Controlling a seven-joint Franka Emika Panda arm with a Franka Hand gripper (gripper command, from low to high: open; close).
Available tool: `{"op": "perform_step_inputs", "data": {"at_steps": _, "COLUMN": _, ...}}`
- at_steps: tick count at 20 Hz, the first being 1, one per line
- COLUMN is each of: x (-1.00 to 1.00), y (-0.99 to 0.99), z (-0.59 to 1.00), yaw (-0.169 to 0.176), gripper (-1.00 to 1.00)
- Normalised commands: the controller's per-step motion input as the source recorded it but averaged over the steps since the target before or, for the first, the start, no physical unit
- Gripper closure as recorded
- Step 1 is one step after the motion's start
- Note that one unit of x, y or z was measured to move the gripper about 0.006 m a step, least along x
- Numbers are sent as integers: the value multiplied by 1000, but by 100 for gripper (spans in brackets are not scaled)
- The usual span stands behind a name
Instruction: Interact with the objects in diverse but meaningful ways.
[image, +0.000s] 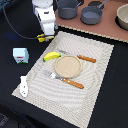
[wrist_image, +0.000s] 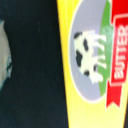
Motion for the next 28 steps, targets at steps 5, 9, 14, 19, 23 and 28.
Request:
{"op": "perform_step_inputs", "data": {"at_steps": 5, "x": 119, "y": 73, "z": 403, "yaw": 90, "gripper": 100}}
{"op": "perform_step_inputs", "data": {"at_steps": 9, "x": 164, "y": 56, "z": 400, "yaw": 97, "gripper": 100}}
{"op": "perform_step_inputs", "data": {"at_steps": 14, "x": 298, "y": 170, "z": 826, "yaw": 78, "gripper": 100}}
{"op": "perform_step_inputs", "data": {"at_steps": 19, "x": 446, "y": 97, "z": 459, "yaw": 58, "gripper": 100}}
{"op": "perform_step_inputs", "data": {"at_steps": 23, "x": 978, "y": 86, "z": 771, "yaw": -6, "gripper": 100}}
{"op": "perform_step_inputs", "data": {"at_steps": 28, "x": 1000, "y": 5, "z": 536, "yaw": -1, "gripper": 100}}
